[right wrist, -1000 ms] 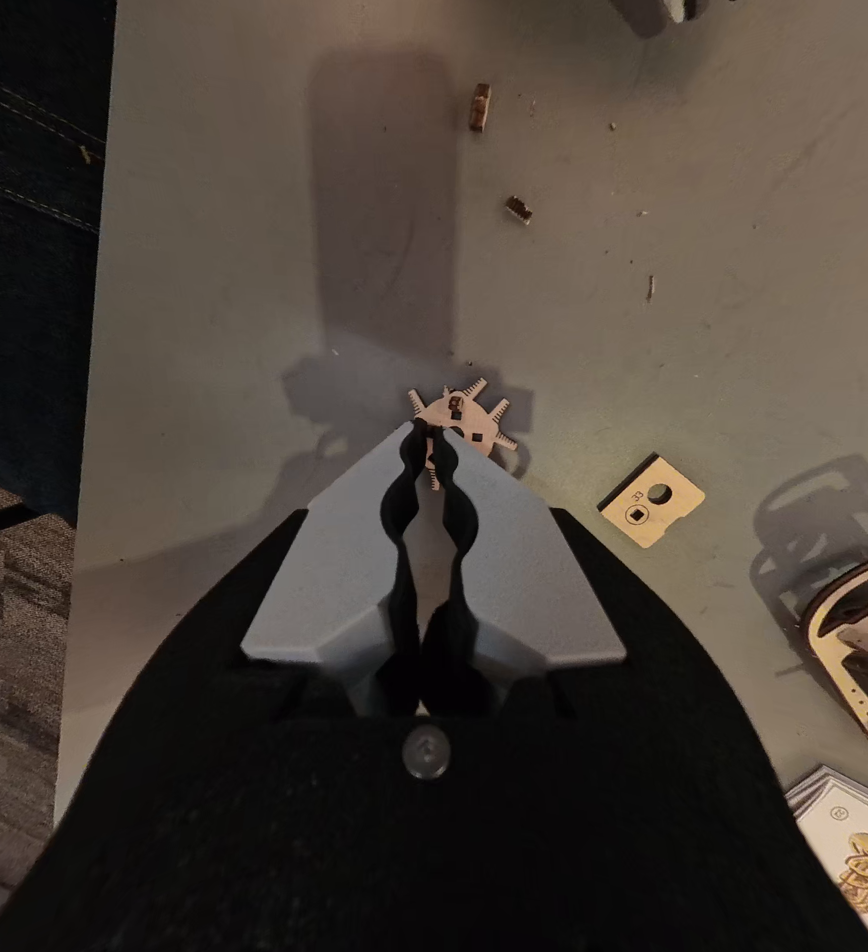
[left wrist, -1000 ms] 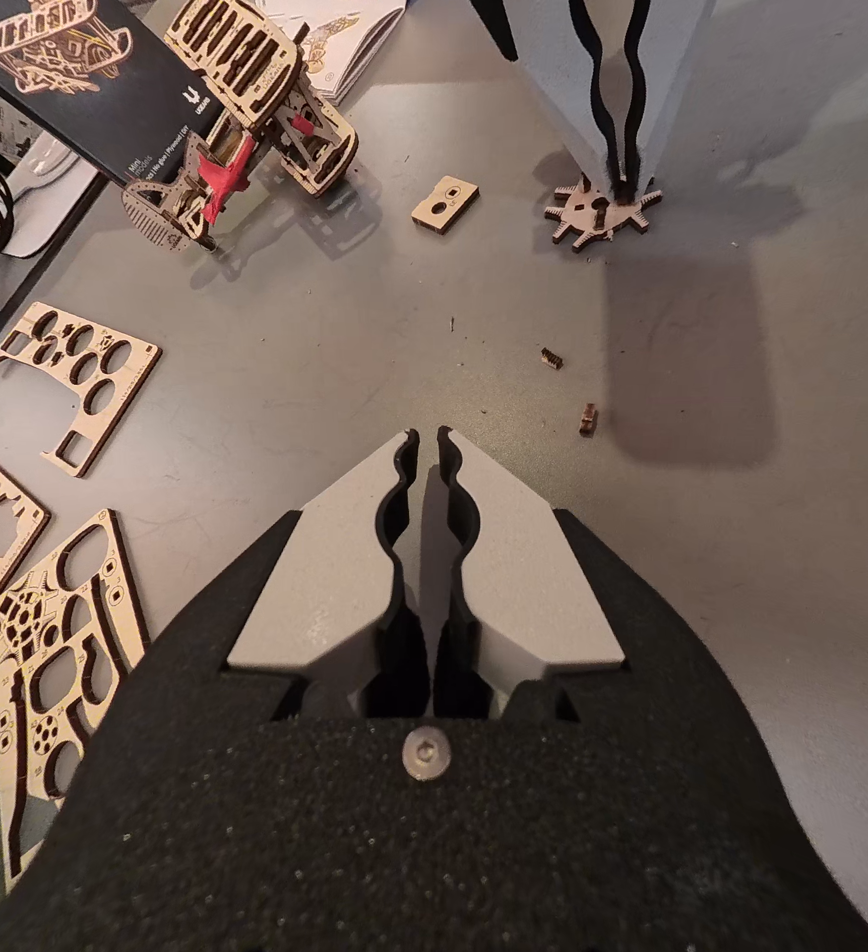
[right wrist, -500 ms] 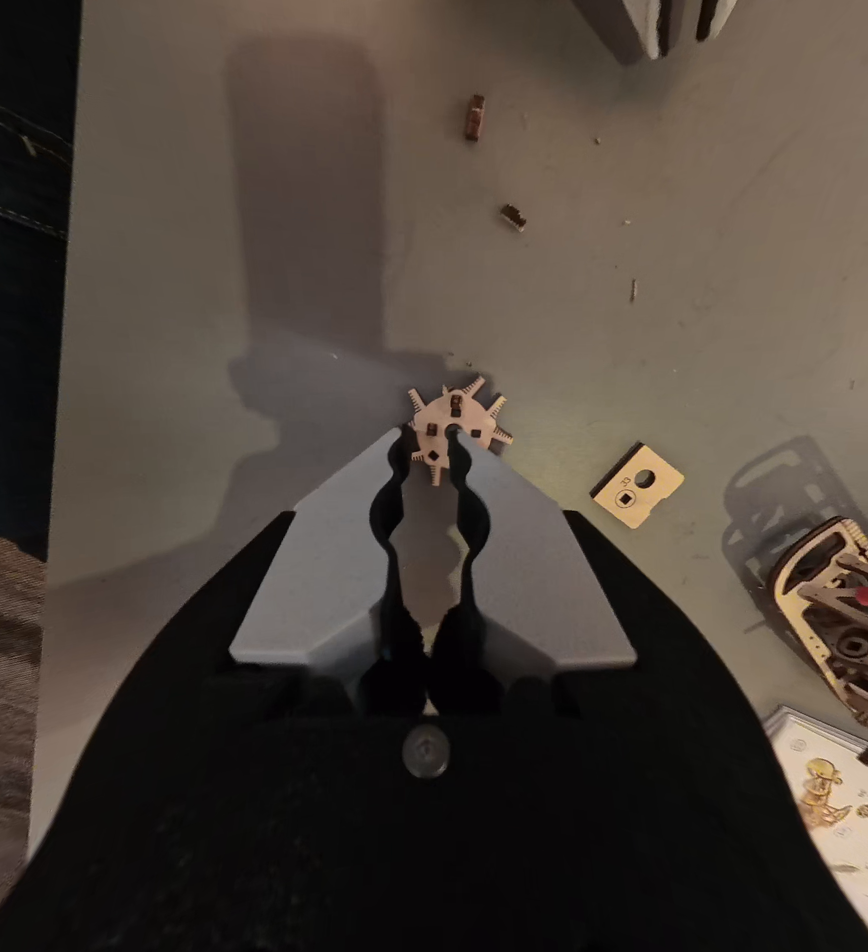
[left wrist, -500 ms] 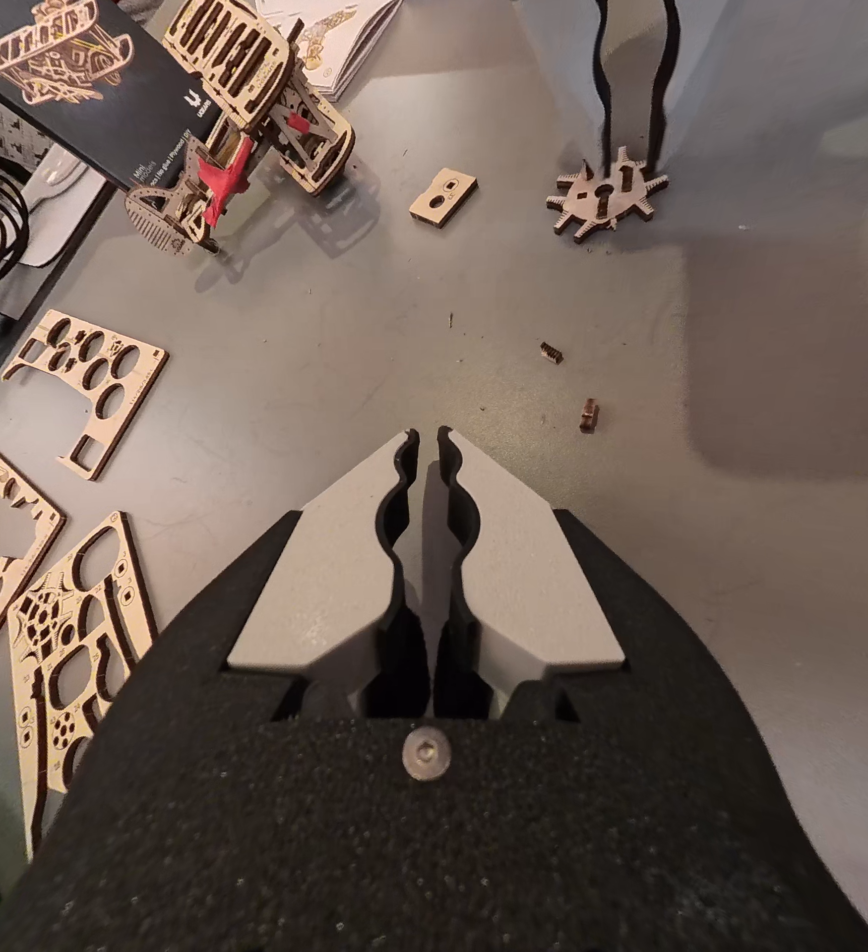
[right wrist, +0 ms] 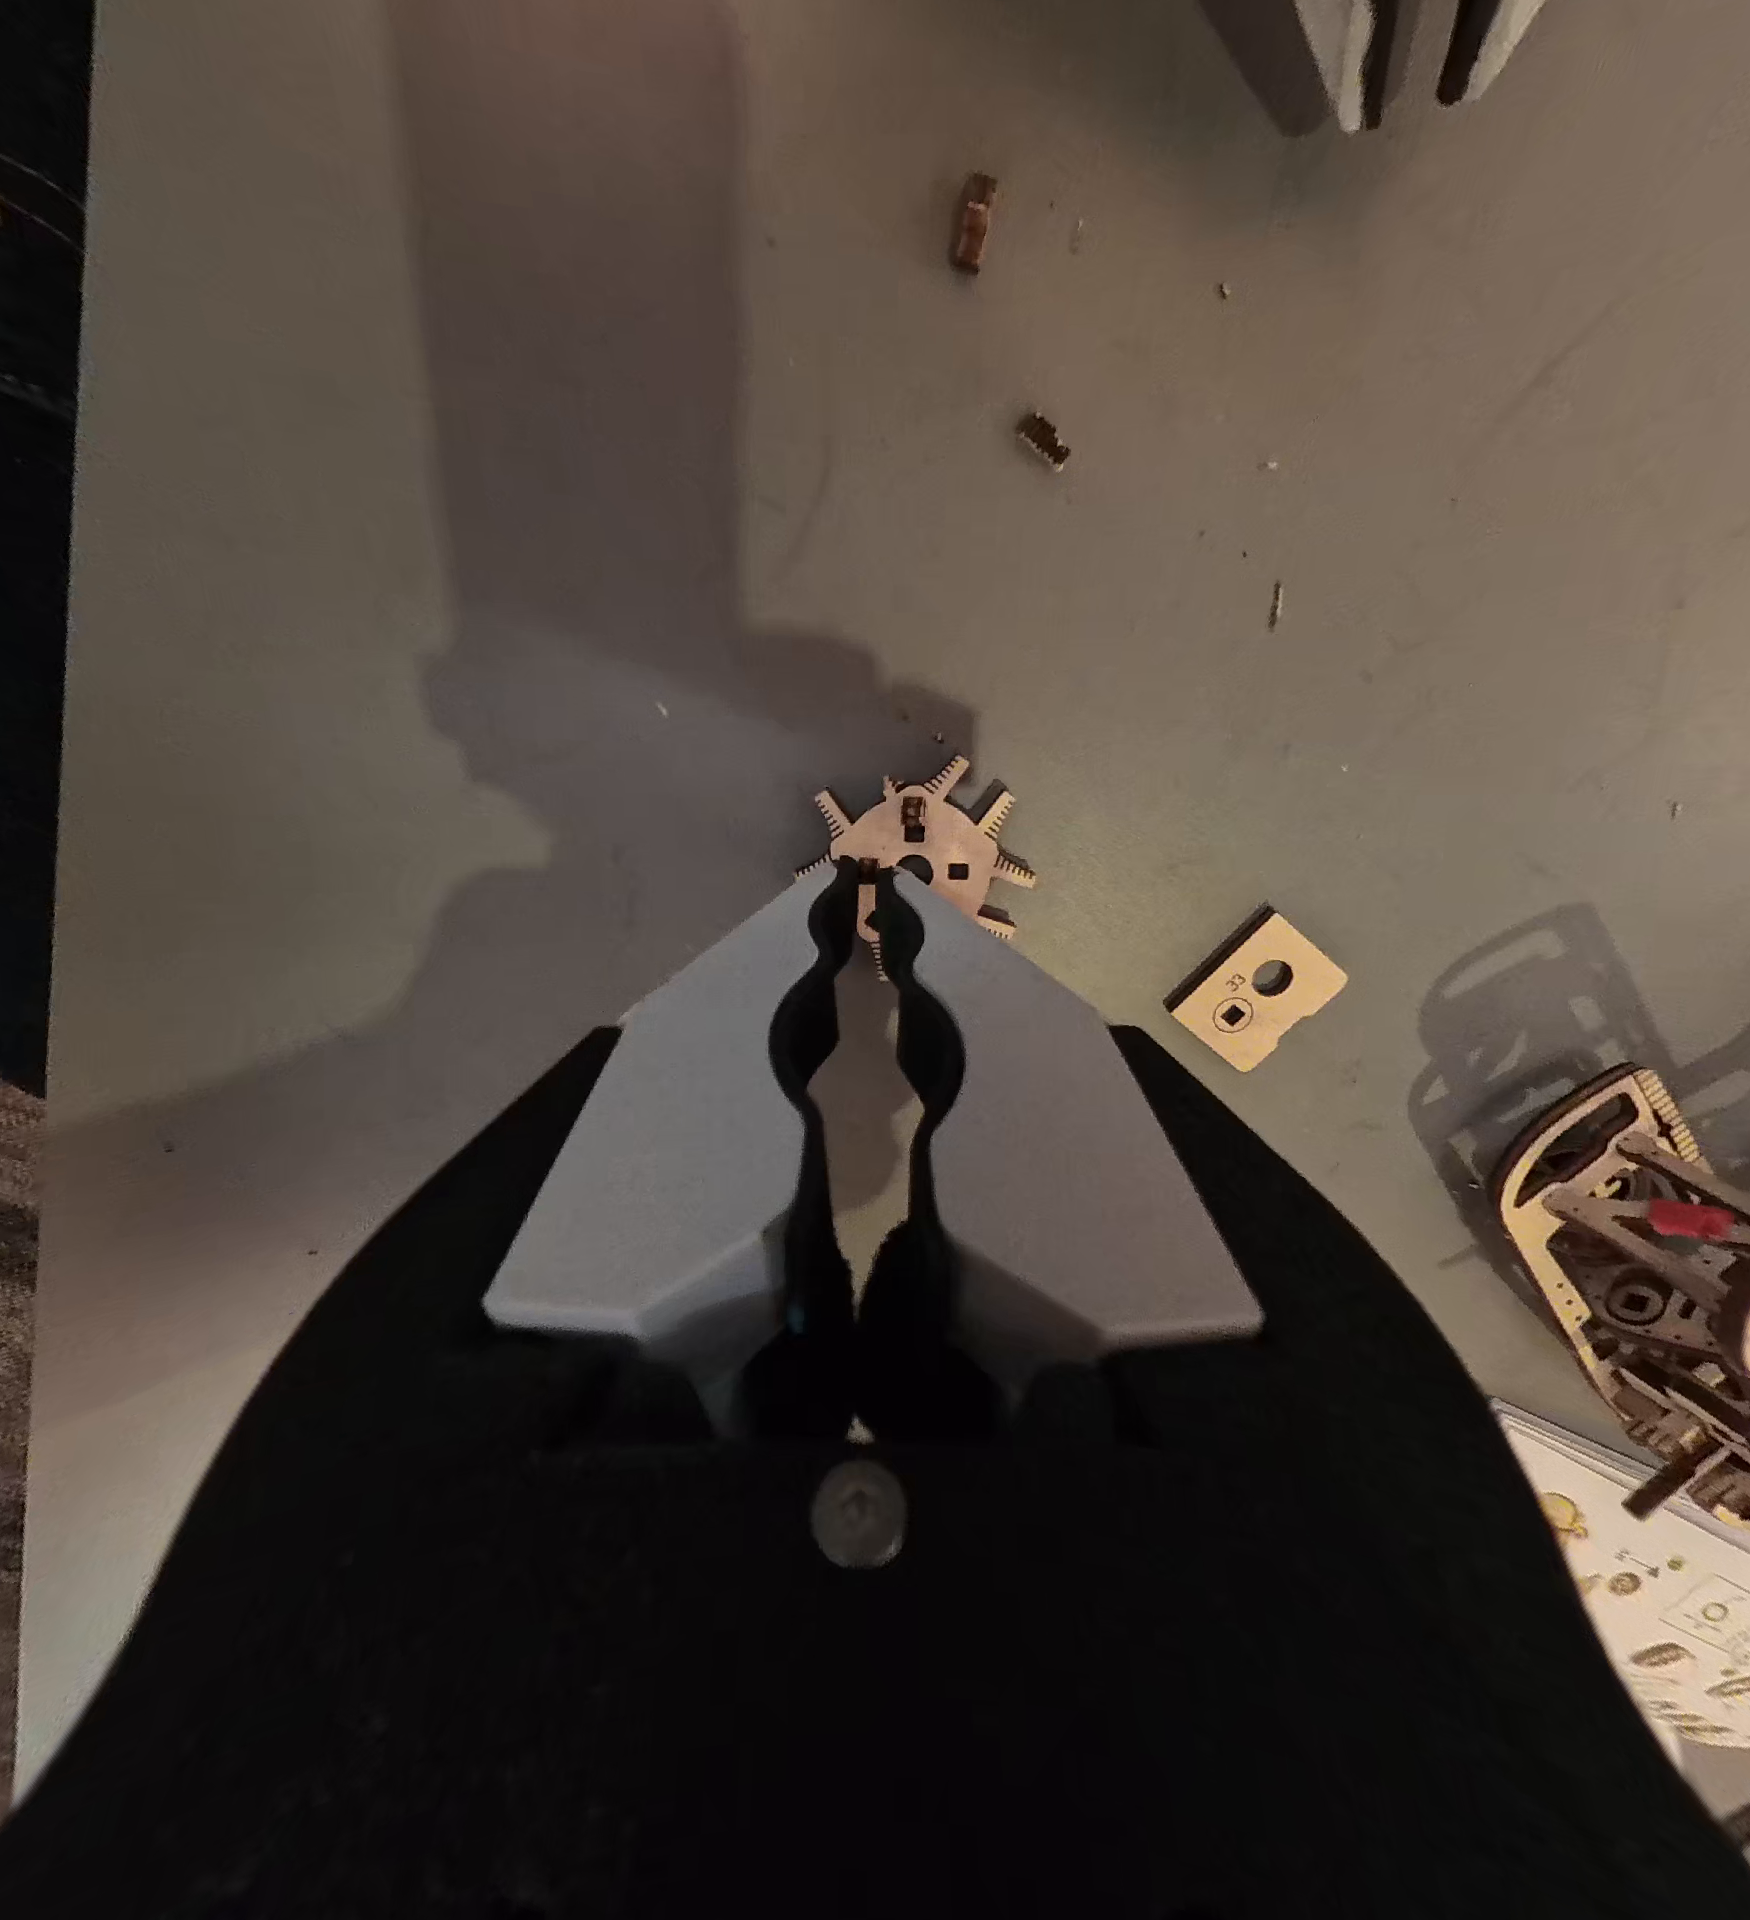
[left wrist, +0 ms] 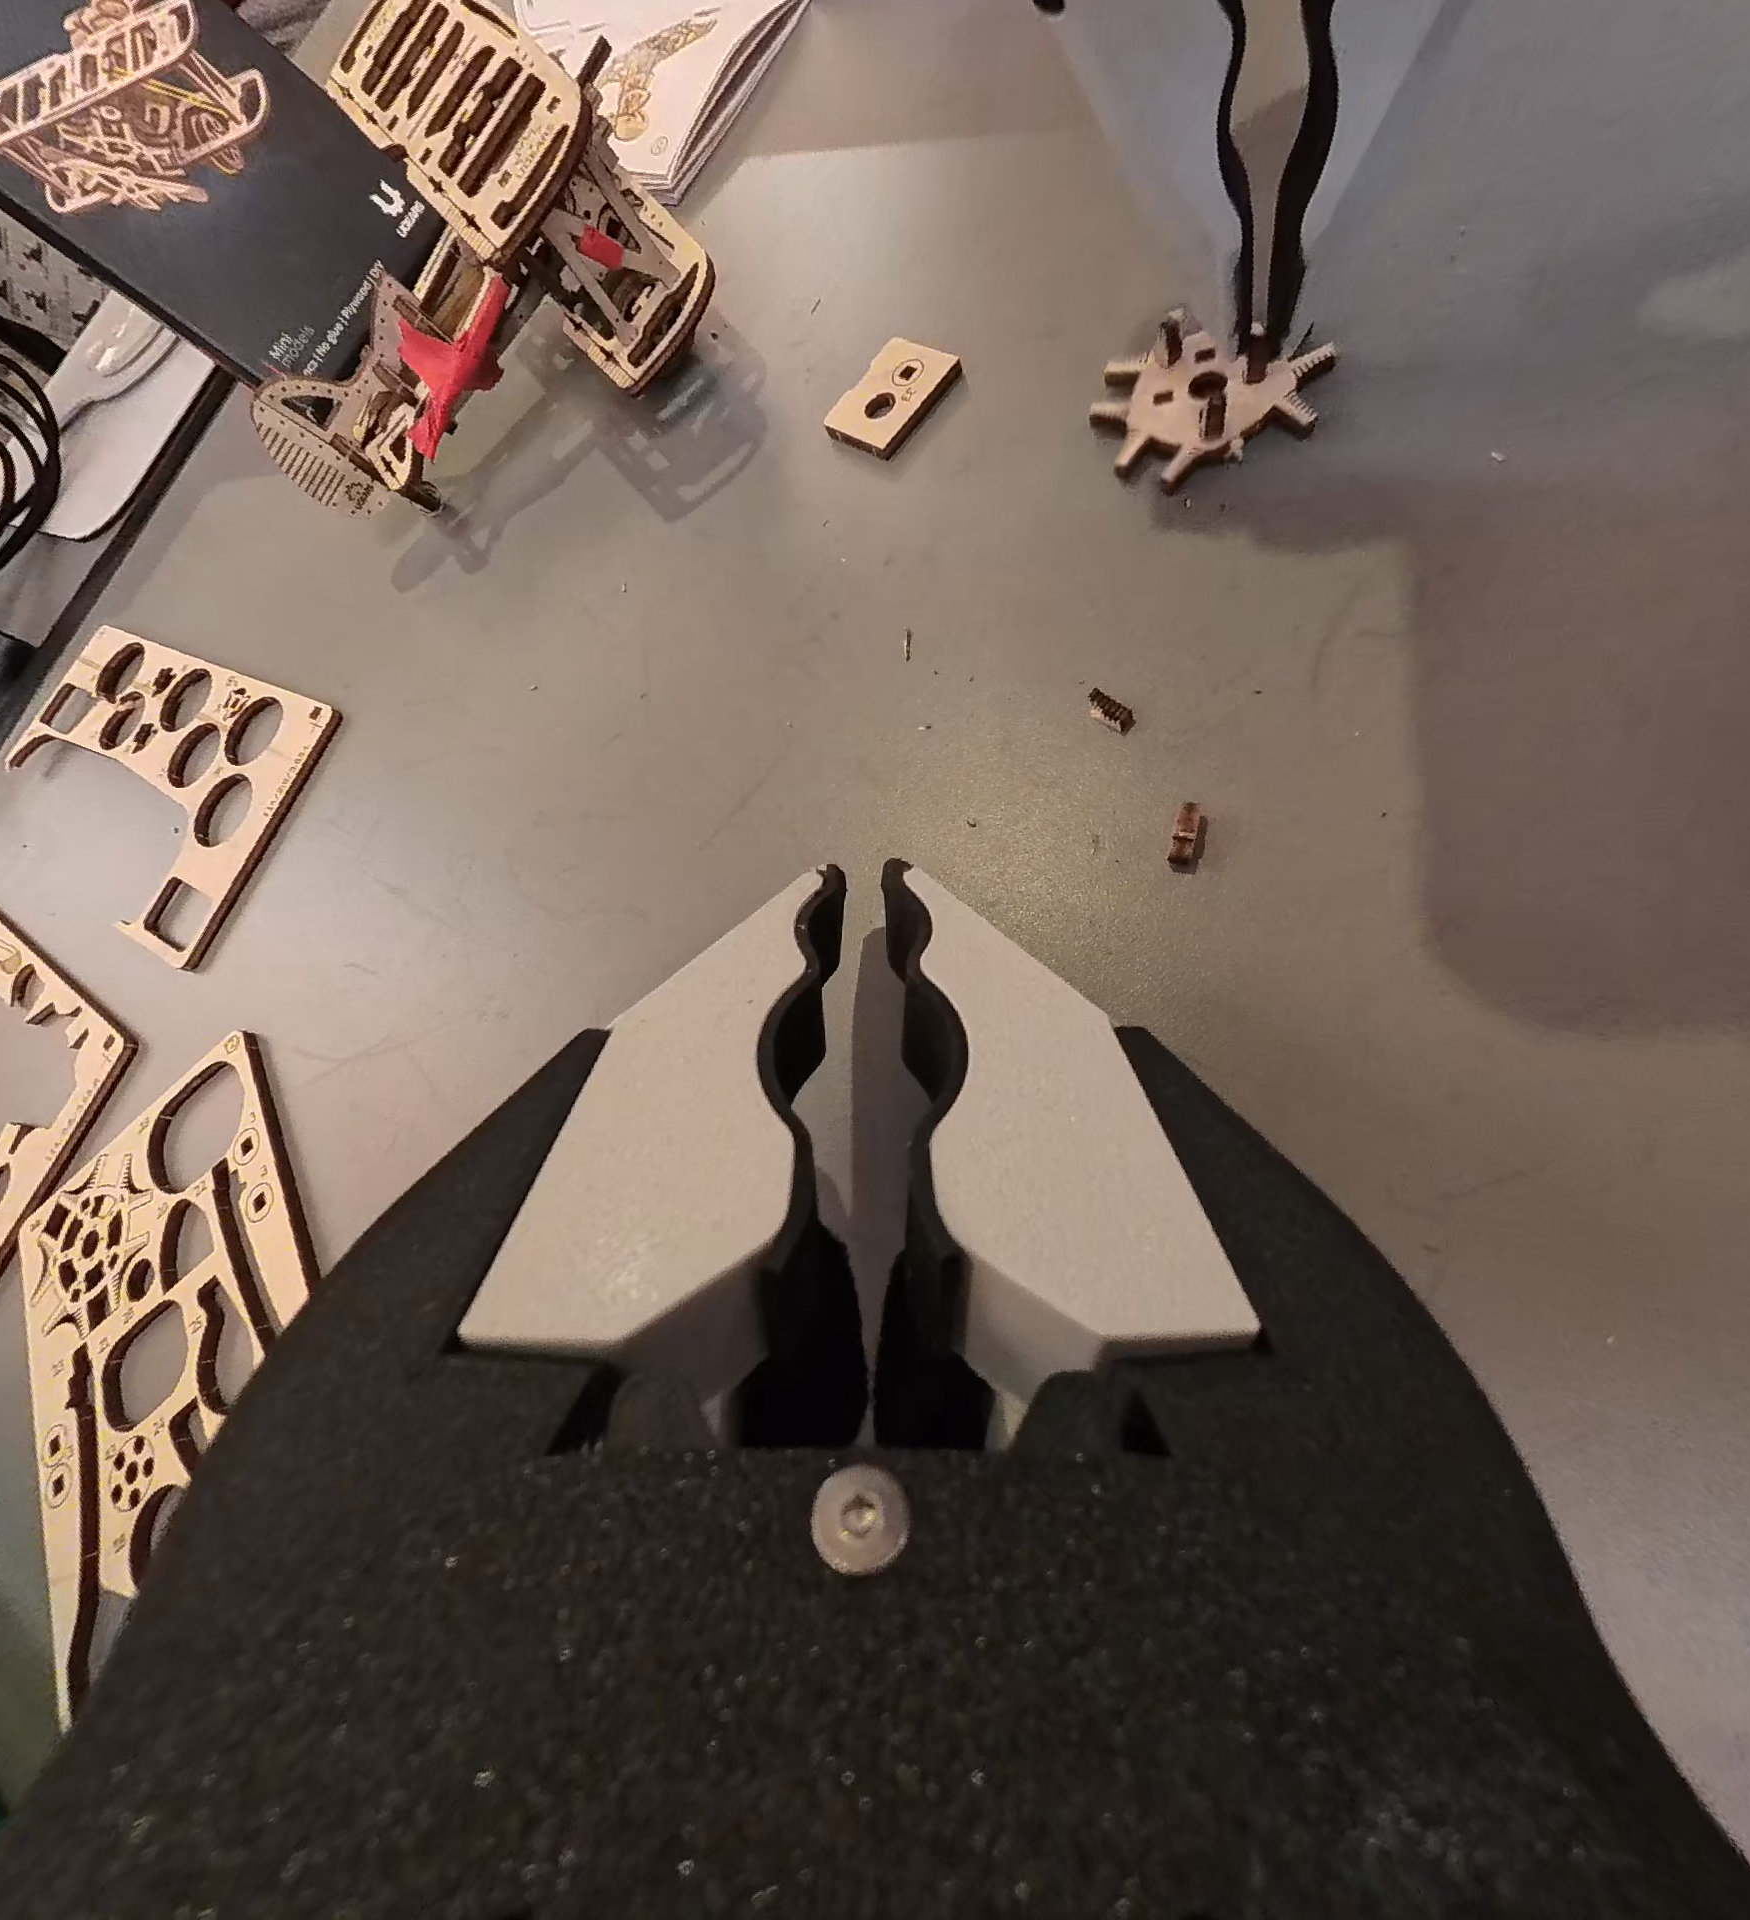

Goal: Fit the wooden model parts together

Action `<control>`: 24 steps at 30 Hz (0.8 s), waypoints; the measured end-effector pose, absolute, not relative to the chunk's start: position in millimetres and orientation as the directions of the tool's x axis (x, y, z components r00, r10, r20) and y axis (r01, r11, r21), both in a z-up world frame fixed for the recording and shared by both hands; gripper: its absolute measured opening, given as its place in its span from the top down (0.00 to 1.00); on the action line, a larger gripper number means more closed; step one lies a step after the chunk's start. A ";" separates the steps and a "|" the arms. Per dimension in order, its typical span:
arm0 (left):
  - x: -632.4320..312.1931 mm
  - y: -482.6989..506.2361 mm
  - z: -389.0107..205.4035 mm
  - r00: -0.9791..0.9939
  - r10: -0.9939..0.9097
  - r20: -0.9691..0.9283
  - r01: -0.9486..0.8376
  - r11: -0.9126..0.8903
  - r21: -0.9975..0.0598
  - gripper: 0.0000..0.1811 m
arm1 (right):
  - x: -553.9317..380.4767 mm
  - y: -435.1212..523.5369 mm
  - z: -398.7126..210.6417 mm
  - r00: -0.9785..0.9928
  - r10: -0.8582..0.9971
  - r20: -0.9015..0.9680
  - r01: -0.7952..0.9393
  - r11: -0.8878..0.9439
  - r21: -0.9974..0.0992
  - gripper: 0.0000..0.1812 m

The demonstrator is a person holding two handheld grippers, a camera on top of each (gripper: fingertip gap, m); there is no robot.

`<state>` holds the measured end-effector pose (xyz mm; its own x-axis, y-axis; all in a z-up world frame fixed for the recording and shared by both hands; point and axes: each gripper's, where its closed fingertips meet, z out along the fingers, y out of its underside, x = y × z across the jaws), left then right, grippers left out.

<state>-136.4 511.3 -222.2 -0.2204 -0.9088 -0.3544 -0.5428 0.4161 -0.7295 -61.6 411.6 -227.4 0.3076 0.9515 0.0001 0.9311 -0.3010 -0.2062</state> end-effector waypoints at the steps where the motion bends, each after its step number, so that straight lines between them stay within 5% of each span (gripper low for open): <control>1: -136.4 511.3 -222.2 -0.220 -0.908 -0.356 -0.542 0.417 -0.729 0.97 | -62.8 411.5 -227.7 0.302 0.953 0.002 0.933 -0.295 -0.207 0.99; 11: -136.5 511.4 -223.3 -0.221 -0.908 -0.355 -0.548 0.417 -0.725 0.97 | -62.3 409.6 -229.1 0.304 0.952 0.026 0.938 -0.294 -0.183 0.99; 24: -137.1 510.4 -223.4 -0.227 -0.910 -0.346 -0.547 0.413 -0.728 0.97 | -62.5 409.2 -229.5 0.330 0.906 -0.263 0.916 -0.375 -0.142 1.00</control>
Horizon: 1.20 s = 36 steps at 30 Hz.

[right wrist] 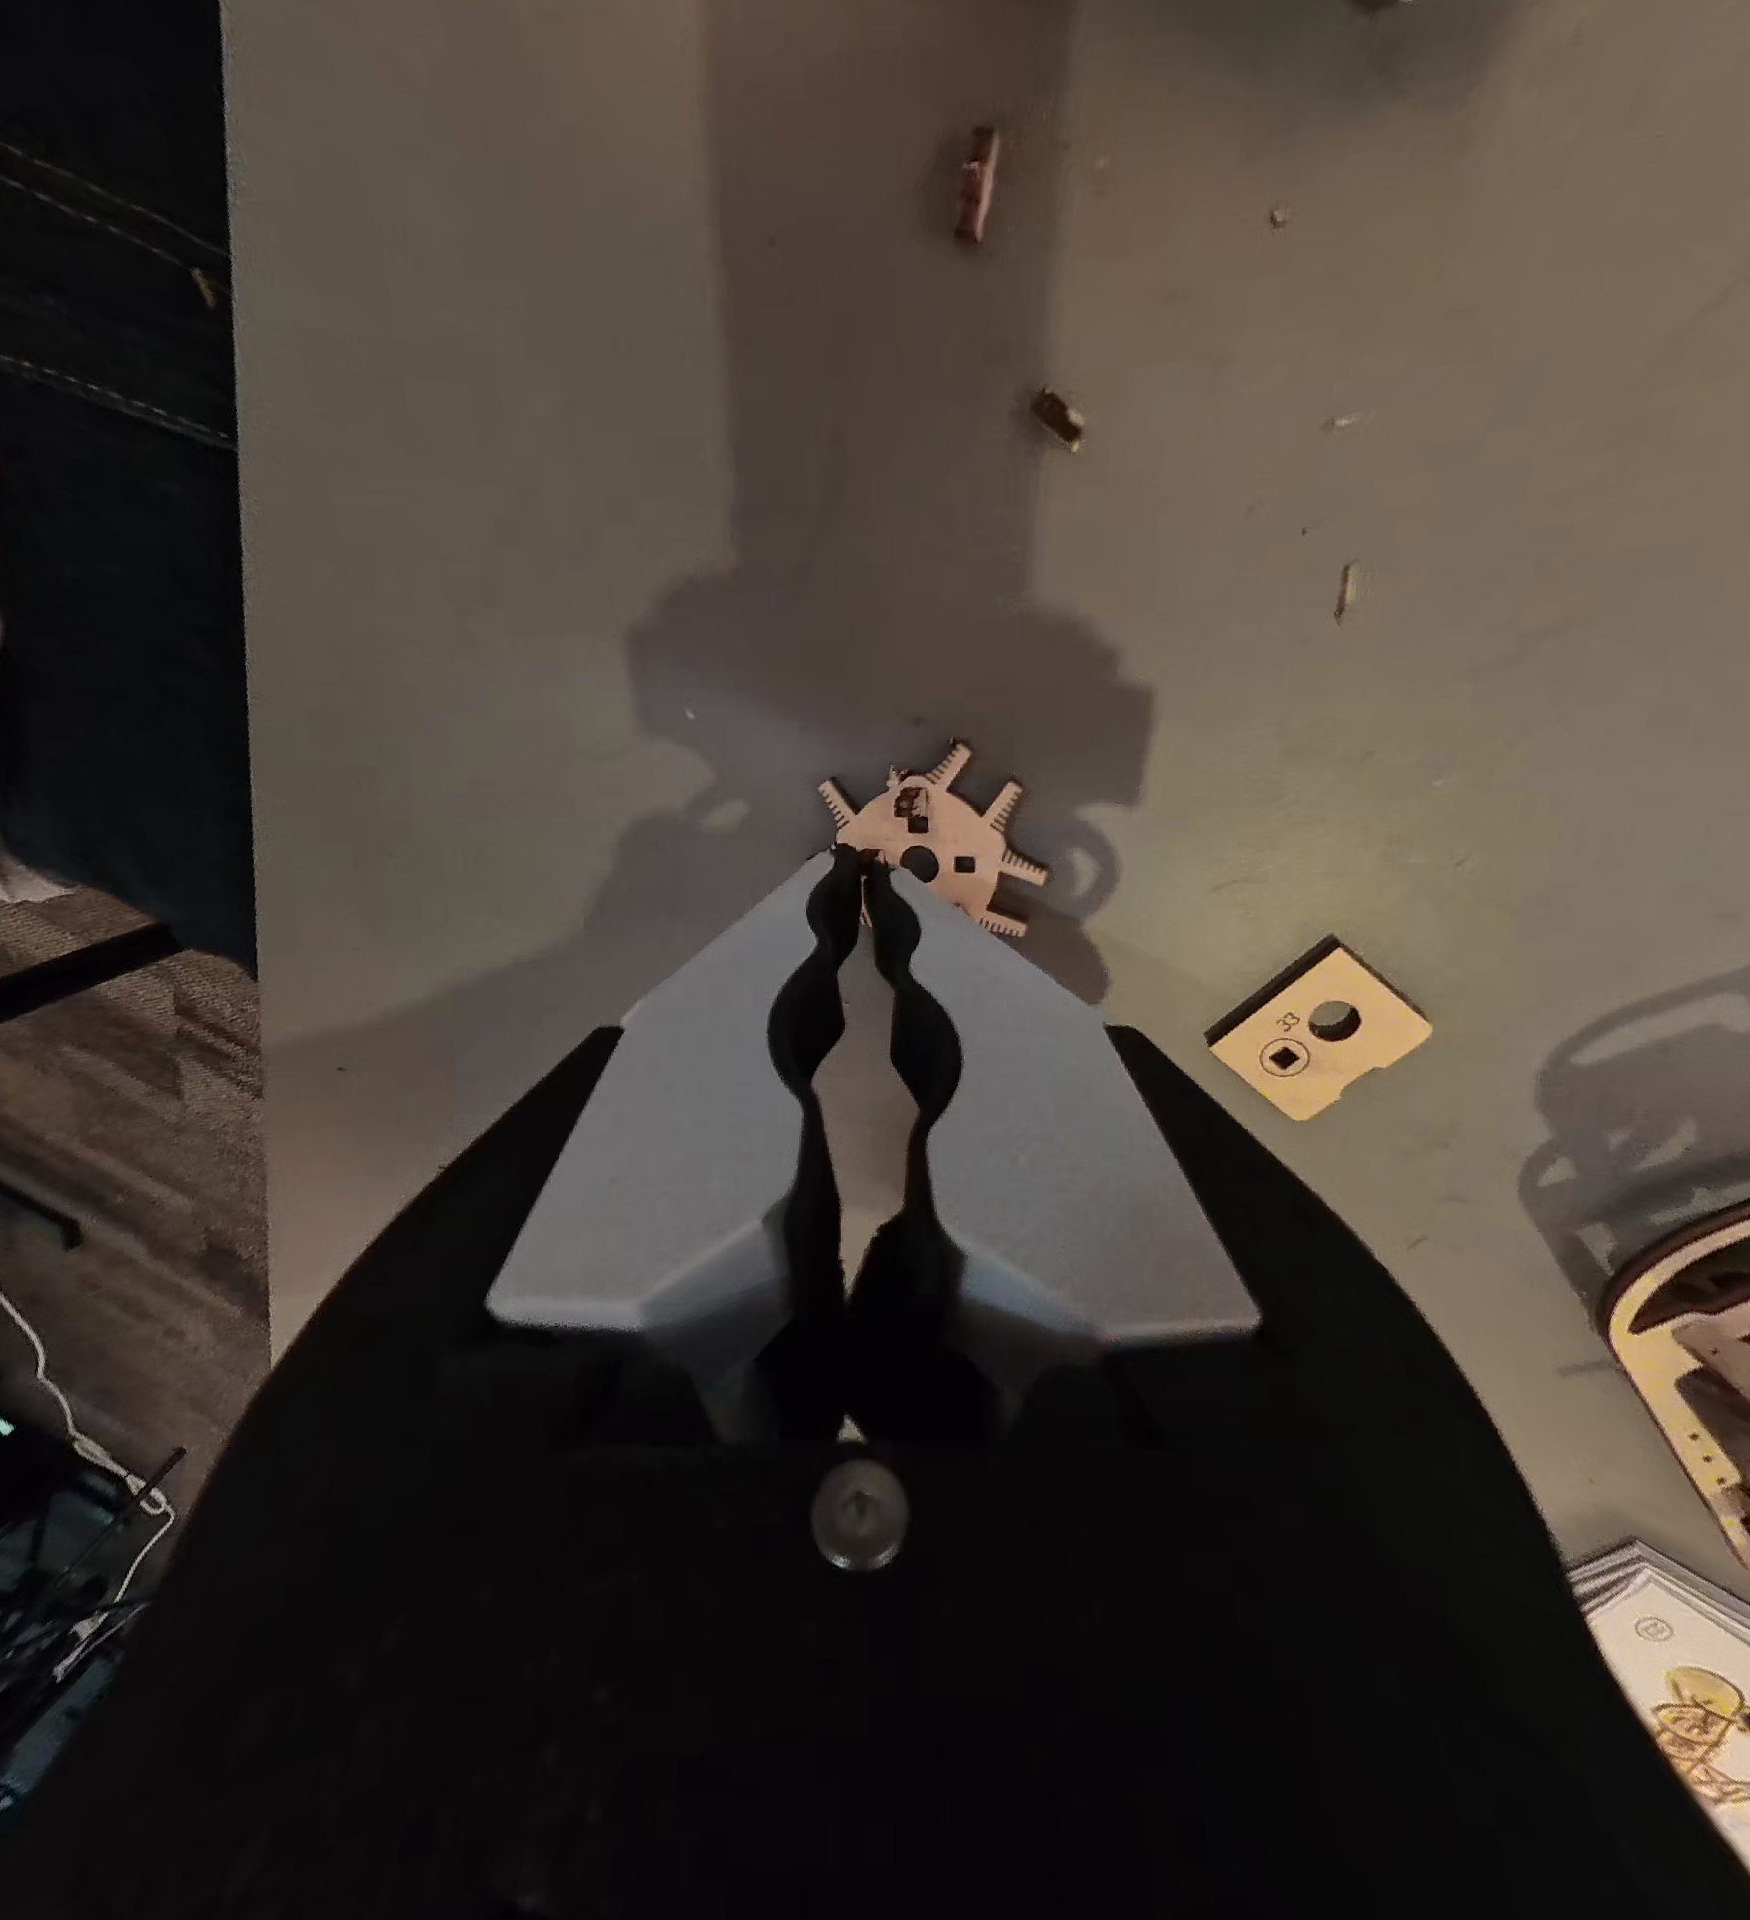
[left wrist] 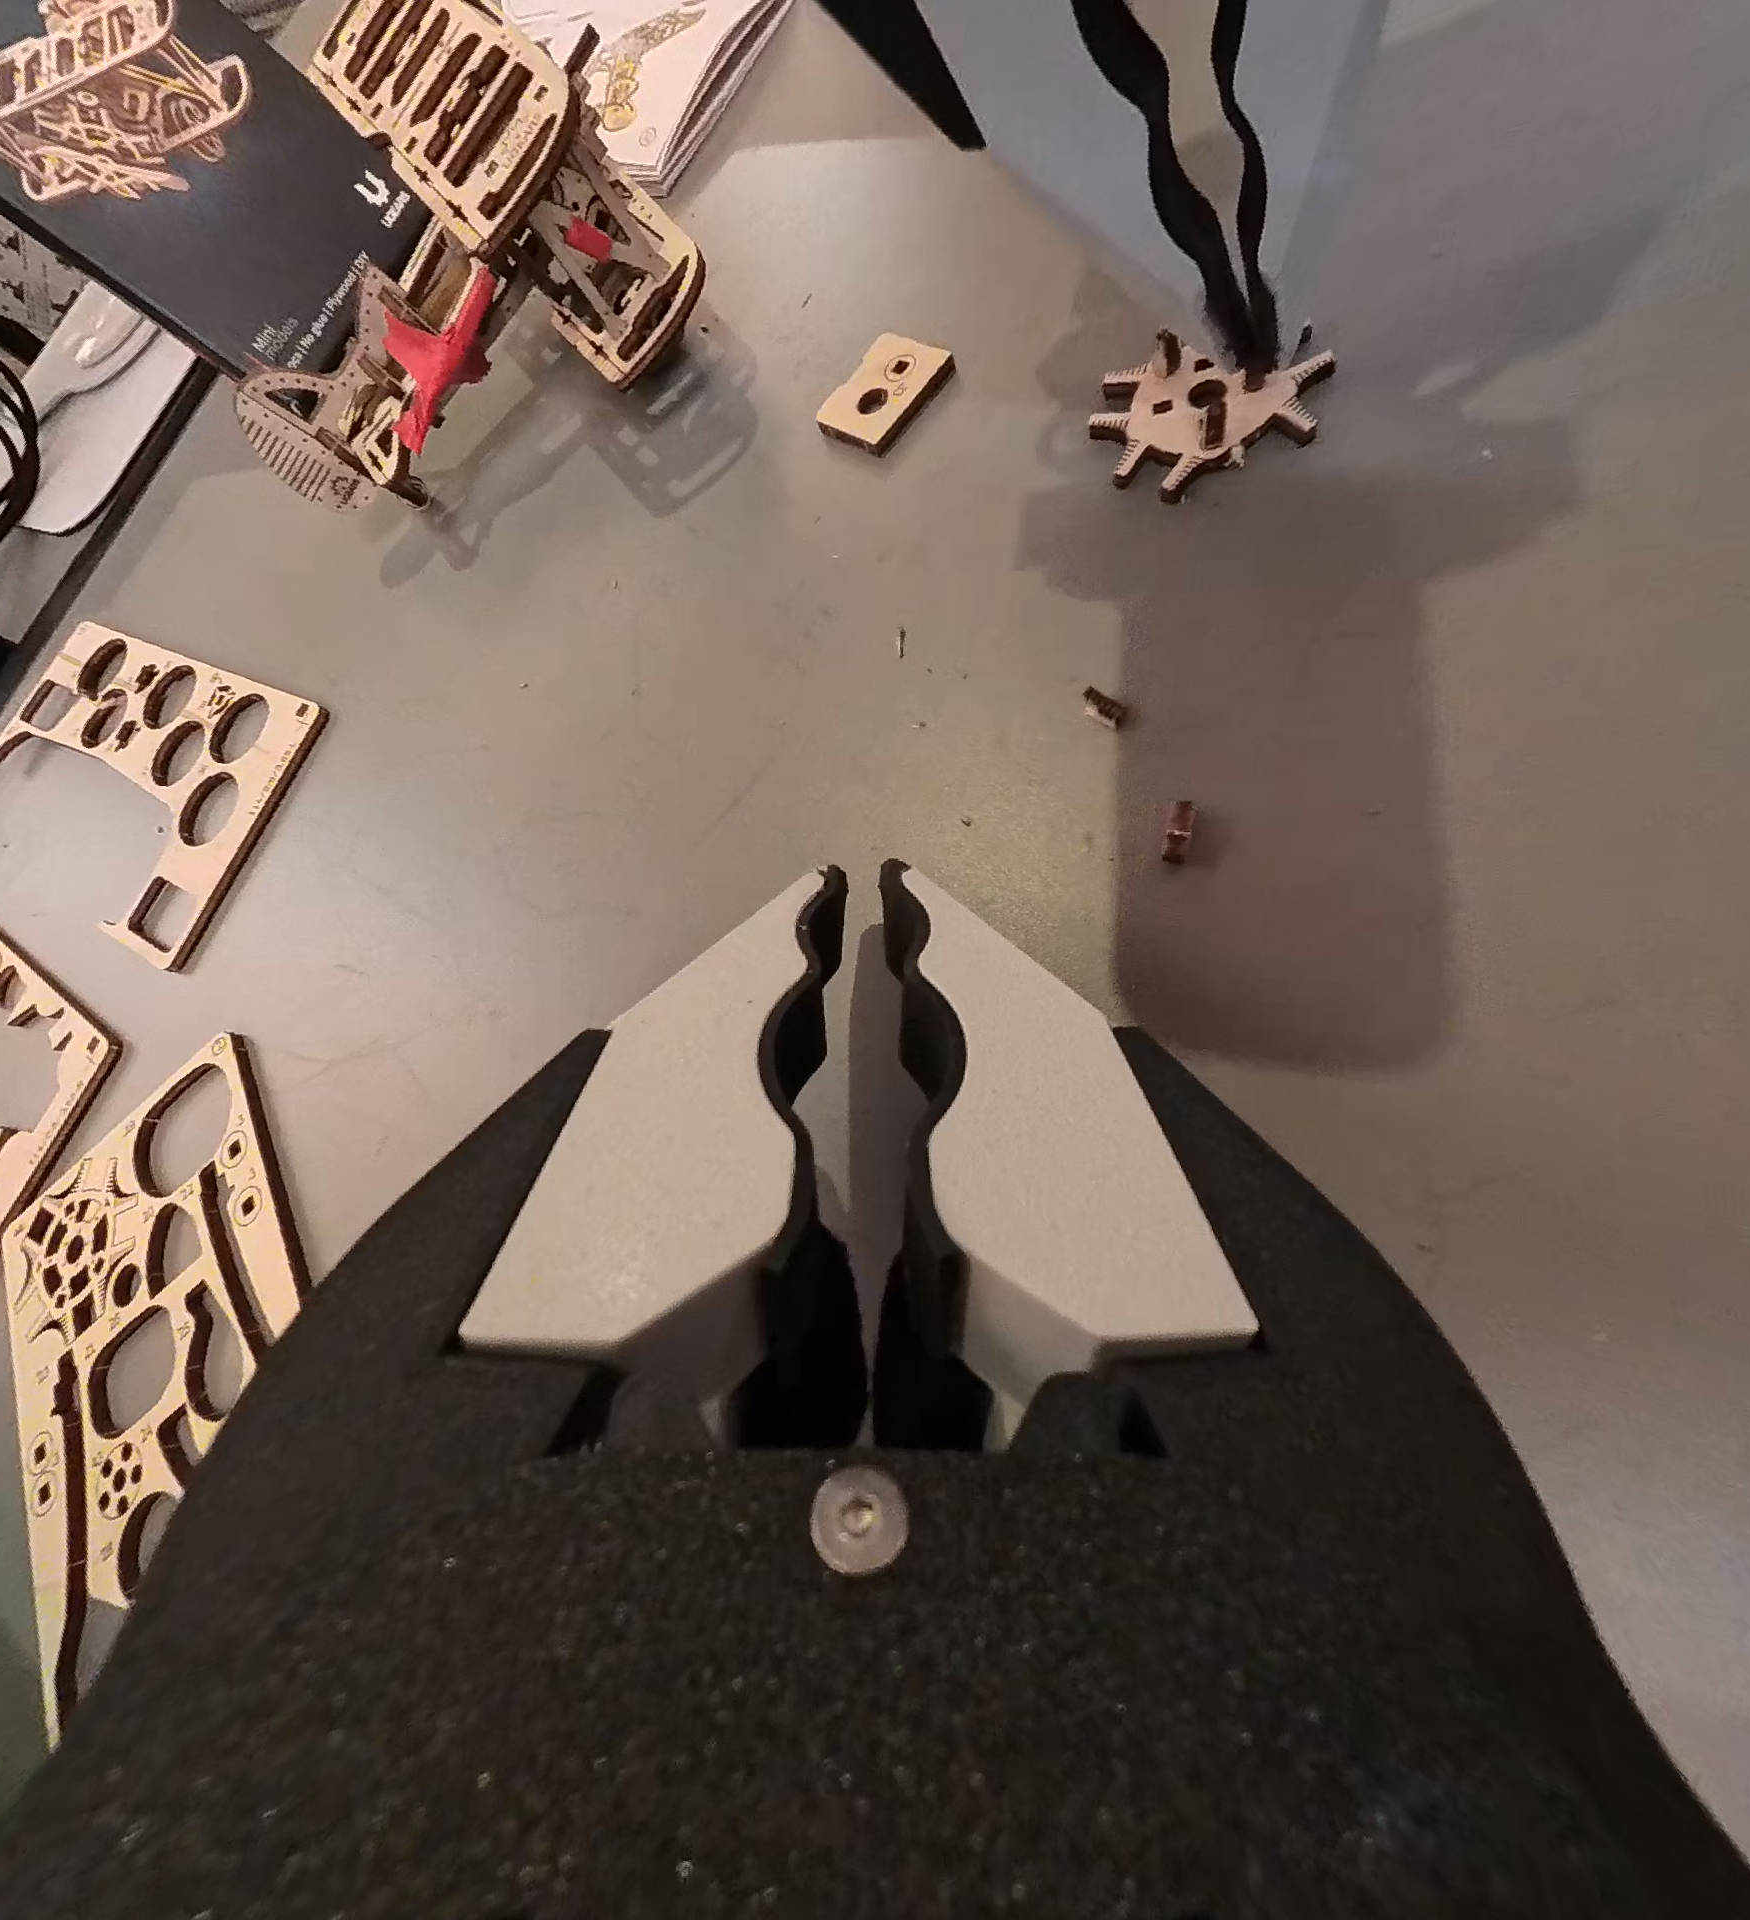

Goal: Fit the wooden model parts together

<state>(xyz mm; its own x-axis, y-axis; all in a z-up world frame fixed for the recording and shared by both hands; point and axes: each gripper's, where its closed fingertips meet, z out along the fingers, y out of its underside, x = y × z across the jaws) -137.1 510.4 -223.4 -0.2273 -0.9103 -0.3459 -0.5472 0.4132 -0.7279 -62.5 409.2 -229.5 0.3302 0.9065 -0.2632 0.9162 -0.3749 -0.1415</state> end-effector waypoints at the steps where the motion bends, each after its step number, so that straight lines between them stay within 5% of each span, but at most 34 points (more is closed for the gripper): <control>1: -137.2 510.4 -223.3 -0.228 -0.910 -0.346 -0.547 0.414 -0.728 0.97 | -62.6 409.2 -229.5 0.327 0.906 -0.267 0.917 -0.373 -0.142 1.00; 22: -136.6 510.6 -224.2 -0.229 -0.909 -0.349 -0.551 0.416 -0.723 0.97 | -64.3 412.5 -228.7 0.368 0.904 -0.219 0.903 -0.403 -0.147 0.99; 26: -136.4 510.6 -225.0 -0.231 -0.906 -0.356 -0.553 0.423 -0.718 0.97 | -64.8 412.9 -216.9 0.376 0.918 -0.129 0.899 -0.395 -0.191 0.91; 31: -136.5 509.7 -225.7 -0.237 -0.901 -0.363 -0.553 0.432 -0.713 0.97 | -47.6 402.9 -208.5 0.561 0.826 -0.051 0.780 -0.548 -0.302 0.76; 36: -136.6 508.0 -224.3 -0.240 -0.888 -0.393 -0.537 0.458 -0.708 0.97 | -65.7 376.0 -205.6 0.754 0.652 -0.076 0.508 -0.653 -0.562 0.72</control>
